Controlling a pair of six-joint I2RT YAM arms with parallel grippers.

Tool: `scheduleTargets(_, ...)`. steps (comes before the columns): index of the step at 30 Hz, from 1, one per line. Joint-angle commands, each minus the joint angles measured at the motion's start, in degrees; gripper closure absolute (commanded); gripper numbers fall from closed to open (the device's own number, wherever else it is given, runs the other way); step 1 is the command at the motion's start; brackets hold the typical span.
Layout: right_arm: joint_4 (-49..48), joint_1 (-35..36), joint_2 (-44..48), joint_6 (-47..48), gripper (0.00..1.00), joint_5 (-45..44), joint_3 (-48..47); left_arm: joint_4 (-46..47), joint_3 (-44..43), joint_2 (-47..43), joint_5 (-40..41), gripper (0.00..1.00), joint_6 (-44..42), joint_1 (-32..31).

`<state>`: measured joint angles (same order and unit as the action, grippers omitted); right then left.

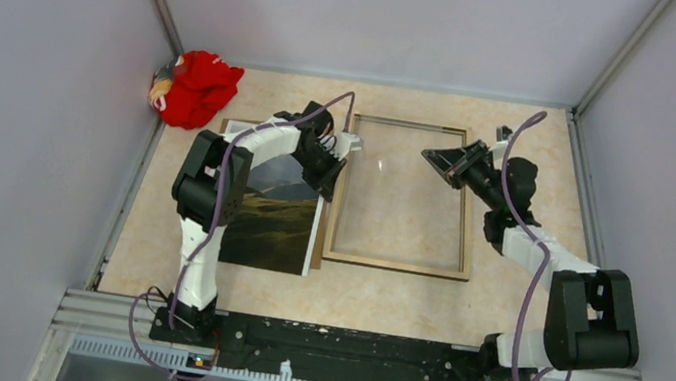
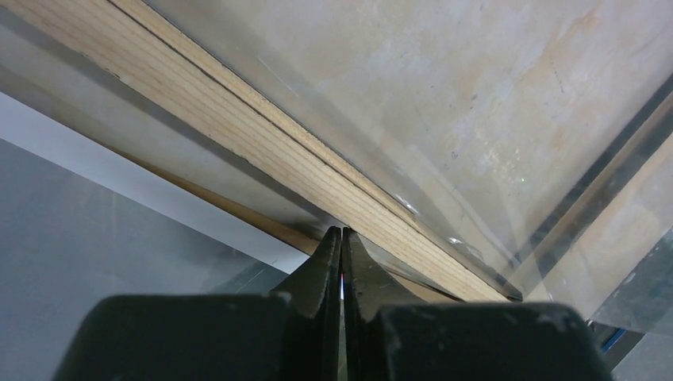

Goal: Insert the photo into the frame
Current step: Place the photo frame item in the photo frame.

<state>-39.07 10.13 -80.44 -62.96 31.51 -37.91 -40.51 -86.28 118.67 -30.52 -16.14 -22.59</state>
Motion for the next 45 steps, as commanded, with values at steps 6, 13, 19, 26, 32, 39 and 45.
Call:
scheduleTargets(6, -1.82, 2.25, -3.55, -1.33, 1.00, 2.47, -1.40, 2.49, -0.72, 0.73, -5.55, 0.99, 2.74, 1.47)
scheduleTargets(13, -1.65, 2.70, -4.37, -0.56, 1.00, 2.83, -1.58, 2.27, -1.09, 1.52, -6.87, 1.00, 3.09, 2.85)
scheduleTargets(19, 6.61, 0.72, -1.80, 5.41, 1.00, 2.67, -2.40, 2.58, -0.57, 0.82, -5.89, 1.00, 2.53, 2.77)
scheduleTargets(26, 17.52, -3.09, 0.45, 14.20, 1.00, 1.84, -4.45, 2.90, -0.21, 0.86, -5.22, 1.00, 2.14, 2.81)
scheduleTargets(32, 19.06, -3.36, -0.70, 16.37, 1.00, 3.01, -5.11, 2.92, -0.56, 1.09, -4.90, 1.00, 1.99, 2.85)
scheduleTargets(39, 19.49, -3.36, -1.59, 17.05, 1.00, 2.66, -4.55, 2.89, -0.82, 1.47, -4.55, 1.00, 1.90, 2.73)
scheduleTargets(45, 25.65, -4.88, -0.44, 23.65, 1.00, -0.20, -5.05, 2.93, -0.96, 1.19, -4.44, 1.00, 1.62, 2.73)
